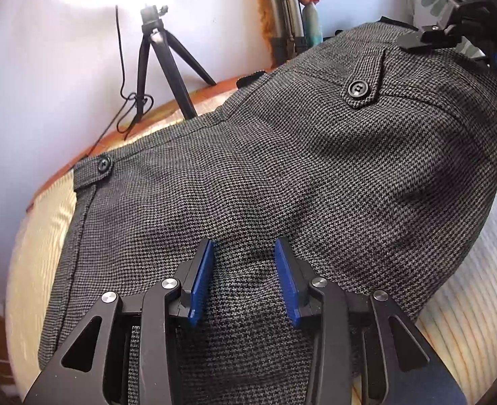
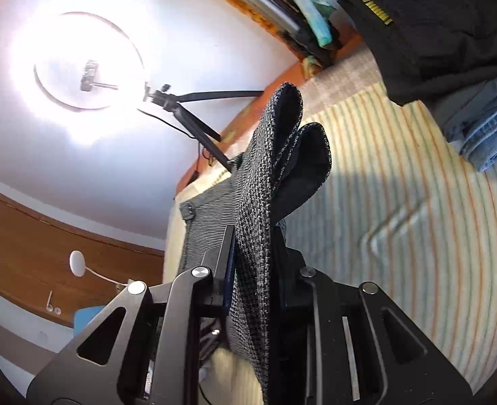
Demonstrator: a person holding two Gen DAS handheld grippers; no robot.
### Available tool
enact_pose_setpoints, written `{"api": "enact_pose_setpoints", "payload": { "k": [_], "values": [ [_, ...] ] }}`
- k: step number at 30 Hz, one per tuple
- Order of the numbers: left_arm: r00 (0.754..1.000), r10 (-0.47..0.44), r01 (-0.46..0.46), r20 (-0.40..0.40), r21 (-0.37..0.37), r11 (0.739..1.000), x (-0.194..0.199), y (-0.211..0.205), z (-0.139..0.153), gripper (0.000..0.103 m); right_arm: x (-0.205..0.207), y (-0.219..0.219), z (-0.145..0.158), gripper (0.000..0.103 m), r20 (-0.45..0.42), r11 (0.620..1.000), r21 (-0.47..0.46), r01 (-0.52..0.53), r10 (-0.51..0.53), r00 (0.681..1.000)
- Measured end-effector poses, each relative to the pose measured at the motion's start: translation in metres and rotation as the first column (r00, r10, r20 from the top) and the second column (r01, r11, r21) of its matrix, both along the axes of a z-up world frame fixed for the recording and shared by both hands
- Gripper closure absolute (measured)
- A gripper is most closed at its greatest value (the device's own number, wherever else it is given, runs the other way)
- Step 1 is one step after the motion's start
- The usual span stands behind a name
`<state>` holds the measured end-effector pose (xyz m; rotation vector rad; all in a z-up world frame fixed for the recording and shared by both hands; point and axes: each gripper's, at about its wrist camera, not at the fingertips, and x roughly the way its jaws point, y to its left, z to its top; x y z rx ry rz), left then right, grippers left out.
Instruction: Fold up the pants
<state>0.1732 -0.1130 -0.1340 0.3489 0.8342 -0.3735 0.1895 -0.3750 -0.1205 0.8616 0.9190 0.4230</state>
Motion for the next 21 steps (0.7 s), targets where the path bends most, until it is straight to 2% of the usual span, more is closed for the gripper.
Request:
{"api": "enact_pose_setpoints", "payload": {
  "k": [3,9,14,21],
  "values": [
    [1.000,0.029,-0.030,-0.008,-0.042,0.999,-0.002,0.015,0.018,0.067,-0.004,0.010,0.010,0.083,0.013,1.000,0.019,-0.002,0.001,1.000],
    [0.990,0.142,-0.142,-0.006,-0.141,0.980,-0.019,0.076,0.064,0.065,-0.001,0.047,0.036,0.083,0.040,0.999,-0.028,-0.018,0.019,0.999],
    [0.963,0.268,-0.265,-0.013,-0.197,0.944,-0.016,0.127,0.068,0.064,0.005,0.093,0.057,0.083,0.063,0.991,-0.127,-0.045,0.054,0.997],
    [0.941,0.338,-0.332,-0.017,-0.234,0.914,-0.015,0.169,0.071,0.064,0.016,0.162,0.074,0.083,0.060,0.950,-0.301,-0.085,0.107,0.992]
  ]
}}
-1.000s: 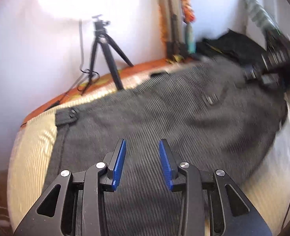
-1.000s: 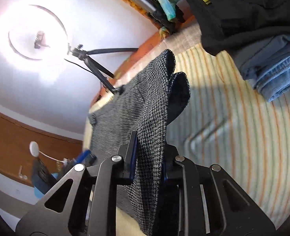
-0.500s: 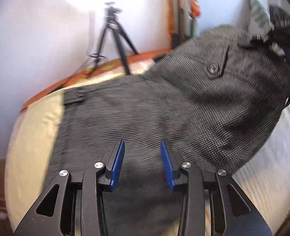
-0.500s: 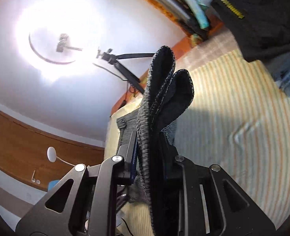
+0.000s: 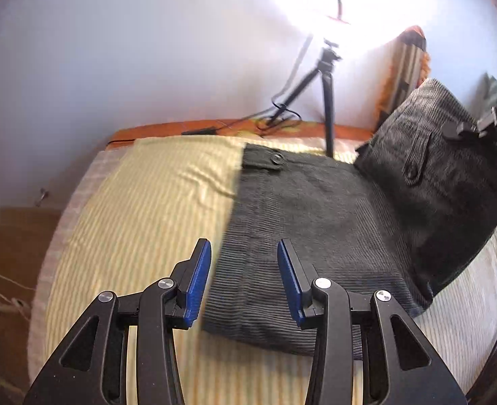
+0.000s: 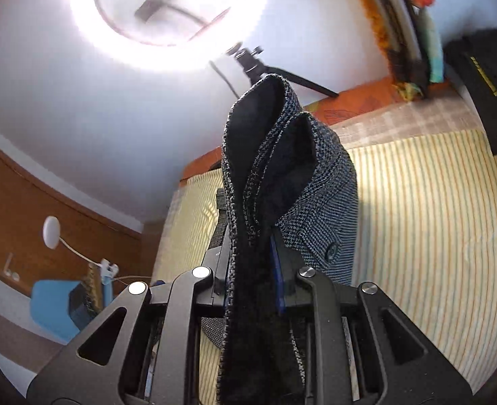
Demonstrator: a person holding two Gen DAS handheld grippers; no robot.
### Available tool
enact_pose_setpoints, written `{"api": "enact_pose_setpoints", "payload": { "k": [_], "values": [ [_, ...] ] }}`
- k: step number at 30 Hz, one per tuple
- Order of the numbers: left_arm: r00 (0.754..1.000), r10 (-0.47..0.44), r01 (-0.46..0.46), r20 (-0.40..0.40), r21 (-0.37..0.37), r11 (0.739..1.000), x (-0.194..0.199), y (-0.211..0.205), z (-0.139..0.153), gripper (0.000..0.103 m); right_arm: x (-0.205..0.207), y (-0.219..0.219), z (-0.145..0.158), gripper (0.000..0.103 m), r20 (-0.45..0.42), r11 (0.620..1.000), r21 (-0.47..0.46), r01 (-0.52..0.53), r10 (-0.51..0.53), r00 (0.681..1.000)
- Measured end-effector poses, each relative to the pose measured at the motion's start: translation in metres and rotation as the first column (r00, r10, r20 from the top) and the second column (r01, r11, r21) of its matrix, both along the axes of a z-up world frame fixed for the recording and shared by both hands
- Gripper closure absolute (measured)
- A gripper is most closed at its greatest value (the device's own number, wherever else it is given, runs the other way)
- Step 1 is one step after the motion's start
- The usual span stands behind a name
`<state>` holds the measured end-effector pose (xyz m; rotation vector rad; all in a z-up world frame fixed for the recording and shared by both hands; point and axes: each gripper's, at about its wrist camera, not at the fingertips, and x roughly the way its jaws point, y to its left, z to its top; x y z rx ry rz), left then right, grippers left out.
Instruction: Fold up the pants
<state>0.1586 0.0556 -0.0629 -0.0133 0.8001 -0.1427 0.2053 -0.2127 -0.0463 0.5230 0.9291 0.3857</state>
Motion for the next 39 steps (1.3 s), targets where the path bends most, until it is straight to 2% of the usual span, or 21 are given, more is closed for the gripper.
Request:
{"api": "enact_pose_setpoints", "payload": {
  "k": [6,9,12,15,18,21,23,25,27,30,33,35,39],
  "values": [
    [0.998,0.052,-0.051,0.026,-0.050,0.997,-0.005,0.036,0.014,0.064,0.018,0.080,-0.004,0.083,-0.021,0.979,-0.191,-0.074,0.071,0.997],
    [0.995,0.084,-0.080,0.047,-0.072,0.994,-0.009,0.053,0.022,0.064,0.030,0.126,-0.021,0.084,-0.052,0.951,-0.285,-0.120,0.109,0.993],
    [0.991,0.121,-0.115,0.057,-0.091,0.989,-0.013,0.070,0.026,0.064,0.039,0.162,-0.042,0.088,-0.088,0.928,-0.336,-0.162,0.140,0.986],
    [0.987,0.150,-0.143,0.060,-0.103,0.984,-0.014,0.081,0.027,0.064,0.045,0.189,-0.060,0.092,-0.109,0.909,-0.371,-0.191,0.162,0.981],
    [0.982,0.179,-0.172,0.064,-0.105,0.979,-0.017,0.093,0.028,0.064,0.046,0.213,-0.073,0.094,-0.129,0.900,-0.345,-0.266,0.235,0.963],
    [0.979,0.190,-0.183,0.067,-0.105,0.978,-0.019,0.097,0.029,0.064,0.040,0.228,-0.067,0.091,-0.093,0.888,-0.311,-0.338,0.325,0.941],
    [0.979,0.189,-0.182,0.070,-0.103,0.978,-0.021,0.098,0.030,0.064,0.030,0.224,-0.054,0.082,-0.055,0.888,-0.285,-0.360,0.360,0.931],
    [0.980,0.185,-0.177,0.068,-0.108,0.978,-0.023,0.099,0.030,0.064,0.022,0.215,-0.039,0.062,-0.015,0.898,-0.252,-0.360,0.368,0.930],
    [0.983,0.173,-0.164,0.059,-0.135,0.977,-0.023,0.099,0.029,0.064,0.012,0.194,-0.023,0.054,0.034,0.908,-0.234,-0.348,0.366,0.930],
    [0.989,0.142,-0.132,0.035,-0.194,0.972,-0.024,0.094,0.027,0.063,-0.003,0.152,-0.009,0.049,0.074,0.935,-0.167,-0.312,0.327,0.942],
    [0.997,0.073,-0.069,0.004,-0.290,0.955,-0.025,0.079,0.025,0.054,-0.015,0.113,-0.007,0.047,0.082,0.953,-0.176,-0.246,0.263,0.961],
    [1.000,0.004,-0.010,-0.019,-0.331,0.944,-0.026,0.059,0.022,0.048,-0.017,0.092,-0.014,0.045,0.061,0.955,-0.216,-0.205,0.223,0.973],
    [0.993,-0.078,0.040,-0.090,-0.362,0.931,-0.024,0.028,0.005,0.047,-0.012,0.053,-0.042,0.041,-0.004,0.964,-0.230,-0.135,0.138,0.990]
  ]
}}
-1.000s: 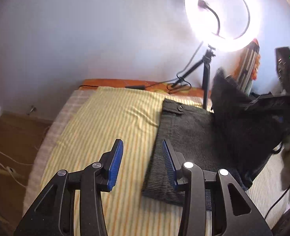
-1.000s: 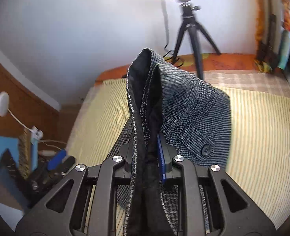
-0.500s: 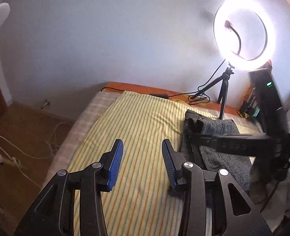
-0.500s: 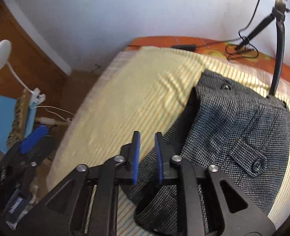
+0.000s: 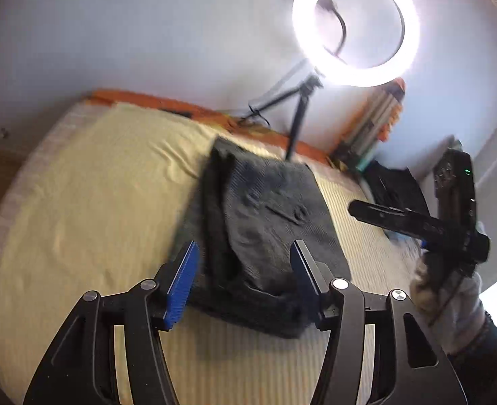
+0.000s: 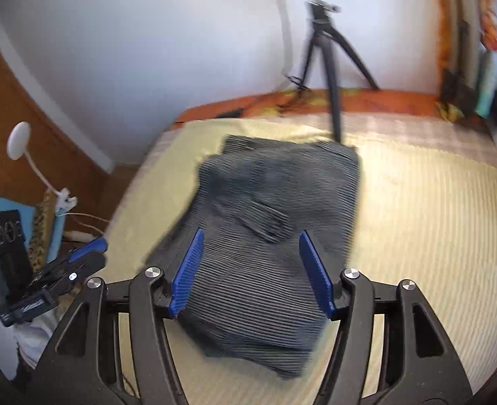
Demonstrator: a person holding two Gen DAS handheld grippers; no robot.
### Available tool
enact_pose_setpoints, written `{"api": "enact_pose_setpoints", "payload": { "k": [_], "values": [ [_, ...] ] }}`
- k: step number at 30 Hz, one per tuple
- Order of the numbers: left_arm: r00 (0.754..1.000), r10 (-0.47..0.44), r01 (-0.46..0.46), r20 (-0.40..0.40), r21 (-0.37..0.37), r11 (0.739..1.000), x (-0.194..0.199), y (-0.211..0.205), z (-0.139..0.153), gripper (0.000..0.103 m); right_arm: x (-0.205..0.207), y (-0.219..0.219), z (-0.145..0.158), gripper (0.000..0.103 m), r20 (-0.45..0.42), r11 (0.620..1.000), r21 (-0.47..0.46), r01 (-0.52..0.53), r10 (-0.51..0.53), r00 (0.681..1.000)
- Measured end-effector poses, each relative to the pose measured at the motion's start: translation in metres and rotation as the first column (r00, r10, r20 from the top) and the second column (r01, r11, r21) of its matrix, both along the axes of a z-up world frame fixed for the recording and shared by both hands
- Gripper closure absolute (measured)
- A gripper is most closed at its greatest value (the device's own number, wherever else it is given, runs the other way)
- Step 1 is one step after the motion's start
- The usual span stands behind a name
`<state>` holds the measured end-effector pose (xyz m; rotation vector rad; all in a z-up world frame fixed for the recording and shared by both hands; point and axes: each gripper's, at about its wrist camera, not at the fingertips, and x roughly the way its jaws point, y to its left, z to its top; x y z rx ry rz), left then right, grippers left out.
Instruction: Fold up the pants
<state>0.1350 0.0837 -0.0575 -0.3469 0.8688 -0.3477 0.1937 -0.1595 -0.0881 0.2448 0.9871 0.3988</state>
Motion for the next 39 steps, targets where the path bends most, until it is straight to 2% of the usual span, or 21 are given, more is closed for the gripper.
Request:
{"api": "enact_pose_setpoints", "payload": {
  "k": [4,8,9,11,13,16,20,25,28,30,31,32,33,34,37,39],
  "values": [
    [0.997,-0.014,0.018,-0.071,0.050,0.999,0.007,-0.021,-0.019,0.047,0.010,-0.036,-0.025,0.041,-0.069,0.996,0.052,0.074,-0.070,0.995],
    [0.996,0.000,0.003,-0.095,0.034,0.999,0.014,-0.025,-0.030,0.051,0.012,-0.049,-0.039,0.041,-0.122,0.991,0.103,0.082,-0.070,0.990],
    [0.996,0.003,0.000,-0.090,0.035,0.999,0.016,-0.026,-0.033,0.055,0.012,-0.049,-0.041,0.041,-0.122,0.991,0.104,0.080,-0.067,0.990],
    [0.996,-0.002,0.007,-0.085,0.055,0.998,0.018,-0.030,-0.035,0.080,0.010,-0.047,-0.045,0.041,-0.121,0.992,0.109,0.069,-0.056,0.991],
    [0.998,0.002,0.003,-0.061,0.091,0.996,0.018,-0.031,-0.034,0.092,0.011,-0.043,-0.045,0.041,-0.106,0.994,0.094,0.055,-0.045,0.993],
    [0.999,0.028,-0.025,-0.018,0.152,0.988,0.020,-0.025,-0.031,0.094,0.021,-0.038,-0.038,0.041,-0.056,0.997,0.051,0.052,-0.049,0.997],
    [0.998,0.053,-0.045,-0.042,0.156,0.987,0.022,-0.014,-0.039,0.094,0.046,-0.029,-0.033,0.041,-0.029,0.999,0.023,0.035,-0.034,0.999],
    [0.998,0.053,-0.047,-0.033,0.170,0.984,0.021,-0.011,-0.035,0.094,0.083,-0.011,-0.053,0.040,-0.063,0.994,-0.110,0.028,-0.035,0.997],
    [0.998,0.062,-0.056,-0.031,0.176,0.983,0.022,-0.008,-0.035,0.094,0.095,-0.013,-0.072,0.040,-0.126,0.993,-0.102,0.058,-0.070,0.990],
    [0.997,0.071,-0.064,-0.036,0.168,0.984,0.023,-0.004,-0.034,0.094,0.095,-0.014,-0.076,0.037,-0.127,0.994,-0.090,0.061,-0.072,0.989],
    [0.996,0.076,-0.069,-0.041,0.156,0.985,0.023,-0.001,-0.033,0.090,0.094,-0.014,-0.075,0.036,-0.121,0.994,-0.090,0.055,-0.066,0.990],
    [0.995,0.082,-0.074,-0.052,0.138,0.988,0.024,0.003,-0.032,0.071,0.093,-0.015,-0.074,0.036,-0.121,0.996,-0.078,0.051,-0.060,0.991],
    [0.994,0.092,-0.085,-0.053,0.125,0.988,0.022,0.007,-0.031,0.059,0.093,-0.019,-0.074,0.036,-0.130,0.998,-0.048,0.048,-0.054,0.990],
    [0.993,0.102,-0.096,-0.053,0.111,0.989,0.021,0.009,-0.030,0.042,0.091,-0.024,-0.073,0.036,-0.139,0.999,-0.023,0.048,-0.051,0.989],
    [0.989,0.109,-0.110,-0.101,-0.004,0.994,0.018,0.024,-0.028,0.039,0.085,-0.040,-0.071,0.035,-0.150,0.998,0.046,0.043,-0.035,0.988],
    [0.983,0.114,-0.126,-0.143,-0.078,0.989,0.017,0.032,-0.031,0.034,0.081,-0.049,-0.069,0.034,-0.146,0.997,0.071,0.034,-0.024,0.989]
  ]
}}
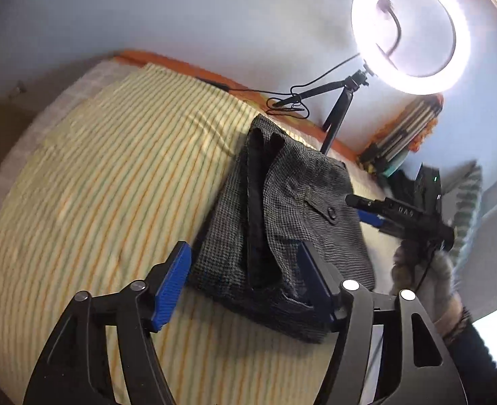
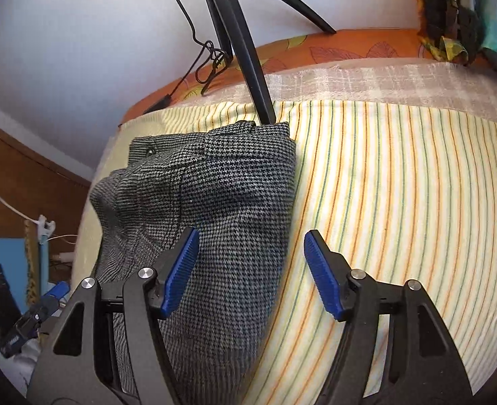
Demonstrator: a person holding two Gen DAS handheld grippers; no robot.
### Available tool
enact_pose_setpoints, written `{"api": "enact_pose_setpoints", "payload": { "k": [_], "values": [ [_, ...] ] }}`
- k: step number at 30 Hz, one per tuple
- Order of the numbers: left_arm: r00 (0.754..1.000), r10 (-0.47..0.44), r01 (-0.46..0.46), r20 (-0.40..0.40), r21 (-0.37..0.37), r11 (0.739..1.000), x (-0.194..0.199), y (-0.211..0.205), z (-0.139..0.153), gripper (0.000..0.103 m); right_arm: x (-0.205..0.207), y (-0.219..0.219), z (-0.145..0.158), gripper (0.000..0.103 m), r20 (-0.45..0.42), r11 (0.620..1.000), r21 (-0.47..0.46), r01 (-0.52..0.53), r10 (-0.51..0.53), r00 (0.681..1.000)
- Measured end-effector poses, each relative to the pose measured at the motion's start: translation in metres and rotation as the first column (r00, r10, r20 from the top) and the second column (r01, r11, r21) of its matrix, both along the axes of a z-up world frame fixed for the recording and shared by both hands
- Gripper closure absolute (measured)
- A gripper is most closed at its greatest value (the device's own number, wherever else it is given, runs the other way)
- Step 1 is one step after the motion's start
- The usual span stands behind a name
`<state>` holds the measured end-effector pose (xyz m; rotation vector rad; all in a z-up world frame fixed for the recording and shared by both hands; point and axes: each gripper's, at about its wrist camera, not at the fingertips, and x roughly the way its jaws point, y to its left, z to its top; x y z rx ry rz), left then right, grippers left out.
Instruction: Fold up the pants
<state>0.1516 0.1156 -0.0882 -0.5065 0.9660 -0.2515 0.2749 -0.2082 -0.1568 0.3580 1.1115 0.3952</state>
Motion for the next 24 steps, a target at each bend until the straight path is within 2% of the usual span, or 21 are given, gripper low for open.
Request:
{"api": "enact_pose_setpoints", "payload": {
  "k": [4,7,9,16,20,24],
  "values": [
    [0.997,0.046,-0.053,-0.066,-0.116,0.992,-0.002,0.013,-0.010,0.032,-0.005,-0.007,0.001,0.028,-0.007,0.998,0.047,-0.031,0.031,1.000],
    [0.988,0.067,-0.097,-0.137,-0.221,0.970,-0.002,0.020,-0.026,0.032,-0.006,-0.010,0.002,0.026,-0.020,0.994,0.096,-0.051,0.053,0.998],
    [0.984,0.069,-0.112,-0.167,-0.262,0.959,-0.003,0.020,-0.032,0.032,-0.005,-0.010,-0.001,0.026,-0.032,0.990,0.131,-0.052,0.057,0.998],
    [0.973,0.057,-0.123,-0.223,-0.296,0.947,0.001,0.007,-0.051,0.032,0.002,-0.008,-0.015,0.025,-0.069,0.981,0.188,-0.057,0.071,0.995],
    [0.966,0.045,-0.122,-0.255,-0.291,0.949,0.008,-0.001,-0.065,0.032,0.004,-0.006,-0.019,0.025,-0.062,0.972,0.228,-0.057,0.073,0.995],
    [0.968,0.064,-0.140,-0.244,-0.306,0.942,0.011,0.000,-0.066,0.027,0.003,-0.004,-0.021,0.025,-0.057,0.965,0.256,-0.060,0.077,0.995]
  ]
}}
